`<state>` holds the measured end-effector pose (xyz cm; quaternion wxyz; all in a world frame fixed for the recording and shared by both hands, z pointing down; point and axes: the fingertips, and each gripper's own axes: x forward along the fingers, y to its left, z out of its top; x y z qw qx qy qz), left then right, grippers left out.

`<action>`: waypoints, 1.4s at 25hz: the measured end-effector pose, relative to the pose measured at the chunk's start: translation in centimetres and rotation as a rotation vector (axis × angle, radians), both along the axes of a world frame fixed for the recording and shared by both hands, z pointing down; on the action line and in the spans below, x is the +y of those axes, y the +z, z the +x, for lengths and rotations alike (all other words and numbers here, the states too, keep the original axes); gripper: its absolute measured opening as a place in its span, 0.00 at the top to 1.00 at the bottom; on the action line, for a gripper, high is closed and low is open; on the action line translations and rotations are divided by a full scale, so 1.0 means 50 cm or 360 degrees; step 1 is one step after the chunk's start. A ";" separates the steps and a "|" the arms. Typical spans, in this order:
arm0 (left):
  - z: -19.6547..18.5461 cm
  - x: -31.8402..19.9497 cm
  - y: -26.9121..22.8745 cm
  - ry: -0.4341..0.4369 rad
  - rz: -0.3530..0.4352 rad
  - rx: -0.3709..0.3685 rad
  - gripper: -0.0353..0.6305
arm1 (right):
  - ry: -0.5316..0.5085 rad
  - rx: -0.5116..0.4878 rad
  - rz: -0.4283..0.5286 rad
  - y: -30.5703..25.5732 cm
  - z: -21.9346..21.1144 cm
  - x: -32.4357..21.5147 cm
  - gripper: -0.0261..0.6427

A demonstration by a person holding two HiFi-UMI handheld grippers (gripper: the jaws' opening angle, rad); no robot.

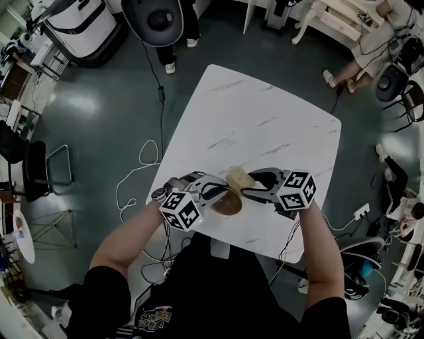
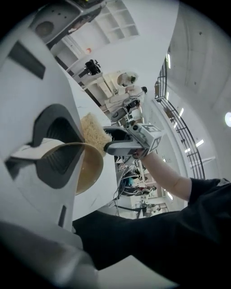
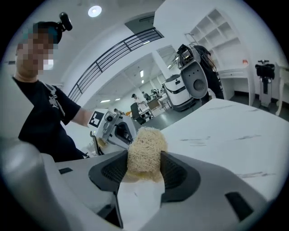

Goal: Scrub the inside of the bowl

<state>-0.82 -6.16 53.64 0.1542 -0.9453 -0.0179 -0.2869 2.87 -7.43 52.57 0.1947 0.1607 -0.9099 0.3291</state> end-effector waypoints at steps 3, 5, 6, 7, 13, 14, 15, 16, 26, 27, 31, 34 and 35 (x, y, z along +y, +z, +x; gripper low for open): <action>0.001 -0.013 -0.001 -0.0024 -0.0002 0.0009 0.92 | 0.0028 -0.0056 -0.0043 0.001 0.004 -0.007 0.61; -0.002 -0.032 0.000 -0.0128 -0.0069 0.0039 0.92 | 0.0057 -0.0070 -0.0032 -0.004 0.010 -0.011 0.61; -0.004 -0.043 0.003 -0.0197 -0.0122 0.0061 0.92 | 0.0070 -0.0066 -0.0023 -0.006 0.013 -0.013 0.61; -0.007 -0.055 0.006 -0.0273 -0.0192 0.0088 0.92 | 0.0085 -0.0058 -0.0013 -0.006 0.018 -0.014 0.61; -0.020 -0.133 0.010 -0.0765 -0.0648 0.0327 0.91 | 0.0242 -0.0073 0.0009 -0.007 0.058 -0.035 0.61; -0.023 -0.145 0.013 -0.0845 -0.0713 0.0363 0.91 | 0.0271 -0.0084 0.0013 -0.007 0.063 -0.038 0.61; -0.026 -0.156 0.016 -0.0921 -0.0770 0.0394 0.91 | 0.0299 -0.0091 0.0019 -0.006 0.067 -0.041 0.61; -0.030 -0.165 0.019 -0.0993 -0.0820 0.0419 0.91 | 0.0328 -0.0094 0.0026 -0.005 0.070 -0.043 0.61; -0.077 -0.232 0.054 -0.1737 -0.1192 0.0644 0.91 | 0.0582 -0.0104 0.0018 0.027 0.072 -0.042 0.61; -0.082 -0.236 0.058 -0.1796 -0.1218 0.0662 0.91 | 0.0596 -0.0100 0.0006 0.035 0.068 -0.039 0.61; -0.096 -0.250 0.065 -0.1972 -0.1280 0.0743 0.92 | 0.0577 -0.0067 -0.0033 0.066 0.041 -0.015 0.61; -0.097 -0.259 0.061 -0.1985 -0.1260 0.0752 0.92 | 0.0451 0.0008 -0.0028 0.089 -0.007 0.015 0.61; -0.093 -0.259 0.059 -0.1967 -0.1244 0.0741 0.92 | 0.0411 0.0028 -0.0027 0.096 -0.022 0.022 0.61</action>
